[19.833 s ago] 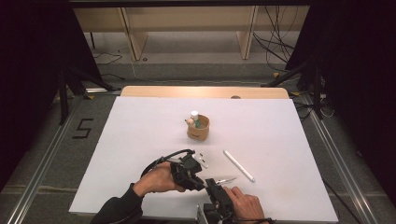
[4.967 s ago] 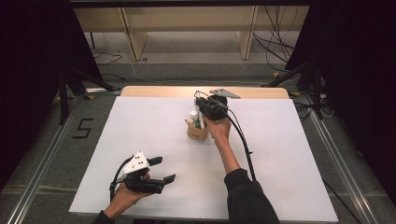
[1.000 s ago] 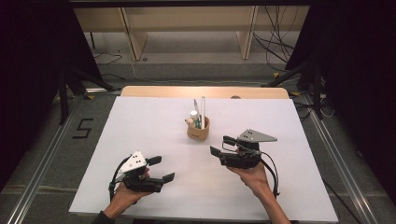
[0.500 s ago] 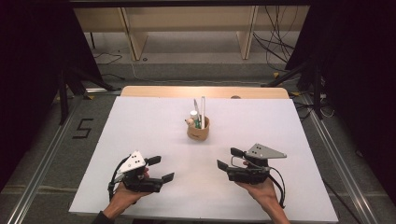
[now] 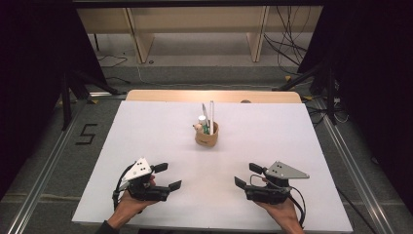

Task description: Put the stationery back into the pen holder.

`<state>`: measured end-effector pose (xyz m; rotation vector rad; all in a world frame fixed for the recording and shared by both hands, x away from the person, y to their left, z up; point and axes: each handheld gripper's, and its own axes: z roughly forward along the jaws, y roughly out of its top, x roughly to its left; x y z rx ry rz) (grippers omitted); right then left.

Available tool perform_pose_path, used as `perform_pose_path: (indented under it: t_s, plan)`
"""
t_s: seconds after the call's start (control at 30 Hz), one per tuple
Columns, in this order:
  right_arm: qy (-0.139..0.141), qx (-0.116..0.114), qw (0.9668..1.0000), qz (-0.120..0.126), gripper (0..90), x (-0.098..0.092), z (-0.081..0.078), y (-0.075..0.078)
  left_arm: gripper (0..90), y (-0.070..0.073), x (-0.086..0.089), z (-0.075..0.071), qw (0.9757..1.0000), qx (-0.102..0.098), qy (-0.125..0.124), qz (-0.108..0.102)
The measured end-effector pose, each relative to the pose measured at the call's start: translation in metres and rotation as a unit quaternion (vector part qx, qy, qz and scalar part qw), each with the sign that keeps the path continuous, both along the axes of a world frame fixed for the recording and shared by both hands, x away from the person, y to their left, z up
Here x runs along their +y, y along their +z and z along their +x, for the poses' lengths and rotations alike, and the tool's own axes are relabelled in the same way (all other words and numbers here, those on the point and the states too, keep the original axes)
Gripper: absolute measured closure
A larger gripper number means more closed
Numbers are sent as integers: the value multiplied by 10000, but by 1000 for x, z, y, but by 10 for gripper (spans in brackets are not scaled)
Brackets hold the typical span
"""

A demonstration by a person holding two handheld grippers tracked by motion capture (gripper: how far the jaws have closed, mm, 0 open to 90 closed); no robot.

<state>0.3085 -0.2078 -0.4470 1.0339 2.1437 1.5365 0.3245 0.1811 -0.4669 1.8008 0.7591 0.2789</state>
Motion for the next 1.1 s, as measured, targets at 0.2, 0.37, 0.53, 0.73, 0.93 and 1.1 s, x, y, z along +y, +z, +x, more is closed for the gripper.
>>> perform_pose_path:
  t_s: [0.2,0.37,0.53,0.73,0.93,1.1]
  plan:
    - [-76,-34,10000,-12,255,-5,-6,-4,158,0,0,-1,10000,5,0,-37]
    - [-175,-33,9998,-73,245,-9,-10,-8,158,1,1,-1,10000,-4,-15,-48]
    - [-226,-39,9997,-23,239,-14,-13,-12,158,1,1,-1,10000,-8,-45,-53]
    - [-269,-52,9996,22,238,-17,-14,-13,157,1,1,-1,10000,-6,-40,-56]
    - [-249,-55,9997,11,235,-15,-14,-13,158,1,1,-1,10000,-7,-48,-57]
    - [-260,-71,9996,12,234,-15,-14,-13,157,1,1,-1,10000,-11,-44,-58]
